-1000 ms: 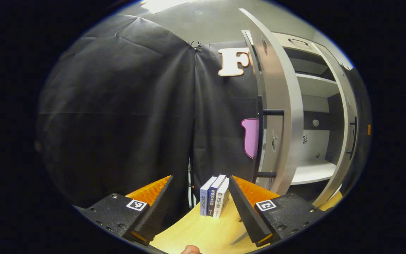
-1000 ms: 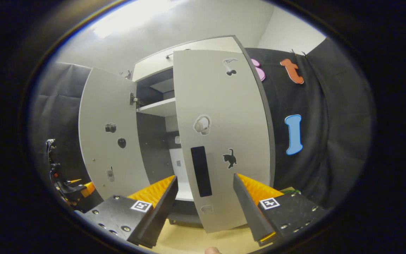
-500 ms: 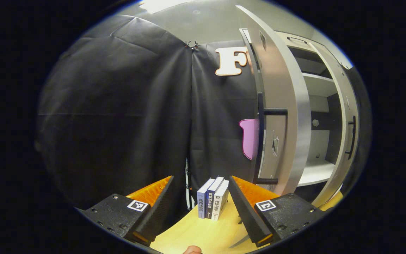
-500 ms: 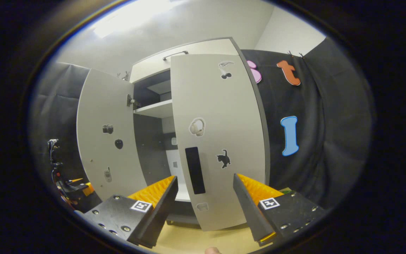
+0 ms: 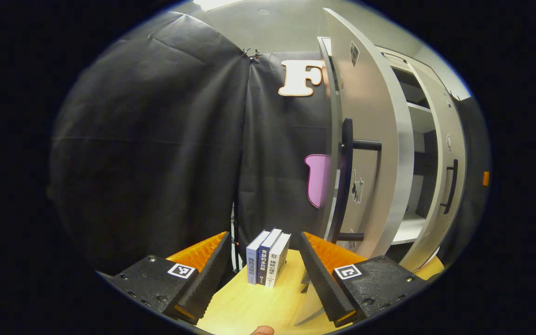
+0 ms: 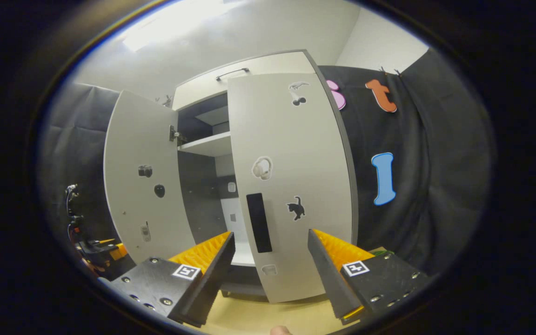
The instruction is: Grasp the bottle in the cabinet with the left hand and place it on the coaster, then close the right door with the right hand and the left door with the left hand.
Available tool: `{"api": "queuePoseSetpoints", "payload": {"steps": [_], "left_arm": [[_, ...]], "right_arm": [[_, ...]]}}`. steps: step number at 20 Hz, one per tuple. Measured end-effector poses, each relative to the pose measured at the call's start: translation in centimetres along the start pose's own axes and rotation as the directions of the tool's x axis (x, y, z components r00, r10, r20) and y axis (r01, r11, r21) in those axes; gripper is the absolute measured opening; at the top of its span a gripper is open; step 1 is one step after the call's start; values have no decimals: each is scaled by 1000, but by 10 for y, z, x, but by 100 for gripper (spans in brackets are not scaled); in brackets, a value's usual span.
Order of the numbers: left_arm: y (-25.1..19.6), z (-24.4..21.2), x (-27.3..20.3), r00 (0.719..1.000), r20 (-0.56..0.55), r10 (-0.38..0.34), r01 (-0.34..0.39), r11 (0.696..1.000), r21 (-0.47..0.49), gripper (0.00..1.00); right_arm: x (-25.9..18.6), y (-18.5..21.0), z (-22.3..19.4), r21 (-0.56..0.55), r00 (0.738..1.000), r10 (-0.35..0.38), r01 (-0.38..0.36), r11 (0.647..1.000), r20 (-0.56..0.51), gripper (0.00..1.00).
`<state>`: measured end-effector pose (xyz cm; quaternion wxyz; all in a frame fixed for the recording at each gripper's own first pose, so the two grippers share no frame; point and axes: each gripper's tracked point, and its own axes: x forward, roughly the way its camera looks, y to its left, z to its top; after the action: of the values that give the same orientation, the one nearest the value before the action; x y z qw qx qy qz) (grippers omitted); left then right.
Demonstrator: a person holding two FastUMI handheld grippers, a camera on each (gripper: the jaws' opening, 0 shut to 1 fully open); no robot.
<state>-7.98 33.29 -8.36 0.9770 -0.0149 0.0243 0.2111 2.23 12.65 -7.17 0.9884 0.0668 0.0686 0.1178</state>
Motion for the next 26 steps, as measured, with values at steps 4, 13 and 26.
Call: {"api": "queuePoseSetpoints", "payload": {"steps": [4,13,26], "left_arm": [[-7,0,-3,1000,-3,-9,9,1000,-14,93],[-40,-1,-10,997,-8,-74,73,997,-28,93],[-78,-6,-15,988,-23,-153,151,987,-56,93]], "right_arm": [[-1,-1,-1,2,1000,-2,2,1000,-1,95],[-4,-3,1,-4,1000,-6,6,1000,-4,95],[-8,-21,8,8,998,-56,56,998,10,91]]}}
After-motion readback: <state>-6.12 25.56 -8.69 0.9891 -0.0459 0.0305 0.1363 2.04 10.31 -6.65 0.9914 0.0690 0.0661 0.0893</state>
